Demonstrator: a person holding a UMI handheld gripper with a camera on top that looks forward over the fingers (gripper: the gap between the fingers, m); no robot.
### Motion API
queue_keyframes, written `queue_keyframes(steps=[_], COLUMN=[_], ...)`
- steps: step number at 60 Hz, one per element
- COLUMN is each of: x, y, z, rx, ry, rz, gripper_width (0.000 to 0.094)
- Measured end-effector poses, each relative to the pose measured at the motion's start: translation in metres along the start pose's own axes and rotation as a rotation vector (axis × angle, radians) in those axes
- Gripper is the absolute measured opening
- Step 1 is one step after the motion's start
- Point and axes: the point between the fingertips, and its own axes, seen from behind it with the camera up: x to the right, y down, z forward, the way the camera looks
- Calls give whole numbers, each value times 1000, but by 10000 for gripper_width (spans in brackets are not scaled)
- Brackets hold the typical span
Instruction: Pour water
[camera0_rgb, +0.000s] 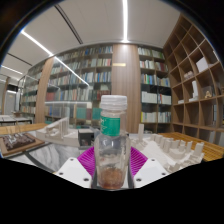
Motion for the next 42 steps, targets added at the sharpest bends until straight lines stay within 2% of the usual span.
queue_keyframes(steps=[3, 9, 16, 17, 18, 19, 21, 25, 33, 35, 36, 37, 42], x=[-10, 13, 13, 15, 16, 21, 21, 19, 17, 16, 15, 15, 19], y=[5, 79, 136, 141, 132, 136, 134, 136, 135, 133, 131, 128, 113], z=[-9, 5, 9, 6, 10, 12, 6, 7, 2, 1, 0, -3, -23], rx=[-69, -168, -275, -264, -208, -237, -210, -219, -269, -278, -278, -281, -295], ry=[13, 17, 28, 34, 31, 35, 44, 48, 64, 61, 67, 71, 119], rz=[-9, -24, -13, -19, -1, 10, 34, 11, -11, -4, 0, 3, -1], gripper_width=[412, 412, 420, 429, 421, 417, 418, 433, 596, 740, 775, 860, 844])
